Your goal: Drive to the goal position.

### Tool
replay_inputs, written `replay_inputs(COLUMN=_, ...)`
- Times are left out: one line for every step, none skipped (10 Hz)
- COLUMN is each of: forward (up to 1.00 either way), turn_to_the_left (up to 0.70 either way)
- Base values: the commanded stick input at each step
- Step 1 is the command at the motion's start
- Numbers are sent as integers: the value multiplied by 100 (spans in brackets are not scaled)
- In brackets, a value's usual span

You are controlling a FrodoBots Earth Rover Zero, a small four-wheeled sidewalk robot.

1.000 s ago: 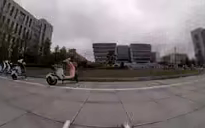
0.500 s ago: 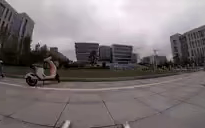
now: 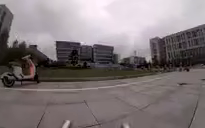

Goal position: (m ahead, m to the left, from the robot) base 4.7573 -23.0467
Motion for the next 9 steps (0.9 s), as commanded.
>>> replay_inputs(forward=0, turn_to_the_left=-76)
replay_inputs(forward=0, turn_to_the_left=-76)
replay_inputs(forward=0, turn_to_the_left=-76)
replay_inputs(forward=0, turn_to_the_left=-76)
replay_inputs(forward=0, turn_to_the_left=-76)
replay_inputs(forward=0, turn_to_the_left=-76)
replay_inputs(forward=0, turn_to_the_left=-76)
replay_inputs(forward=0, turn_to_the_left=-76)
replay_inputs(forward=0, turn_to_the_left=-76)
